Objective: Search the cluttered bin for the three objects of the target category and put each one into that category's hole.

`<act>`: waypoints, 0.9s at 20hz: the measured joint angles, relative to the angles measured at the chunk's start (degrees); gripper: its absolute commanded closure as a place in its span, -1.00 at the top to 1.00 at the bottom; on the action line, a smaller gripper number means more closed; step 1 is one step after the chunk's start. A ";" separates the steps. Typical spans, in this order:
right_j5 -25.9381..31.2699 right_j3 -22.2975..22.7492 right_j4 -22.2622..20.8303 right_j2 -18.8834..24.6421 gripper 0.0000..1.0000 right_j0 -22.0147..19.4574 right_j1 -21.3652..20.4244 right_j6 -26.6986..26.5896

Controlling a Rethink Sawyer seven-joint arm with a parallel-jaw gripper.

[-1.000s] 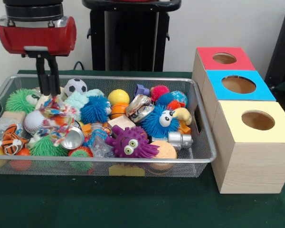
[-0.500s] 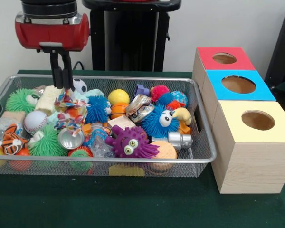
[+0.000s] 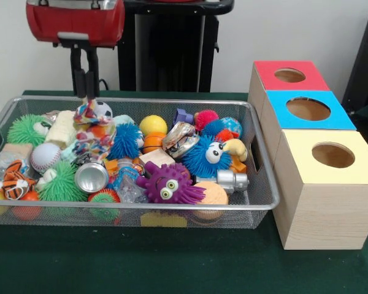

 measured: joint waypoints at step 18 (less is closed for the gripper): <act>1.59 -0.07 3.40 -5.90 -1.00 4.37 -3.33 0.18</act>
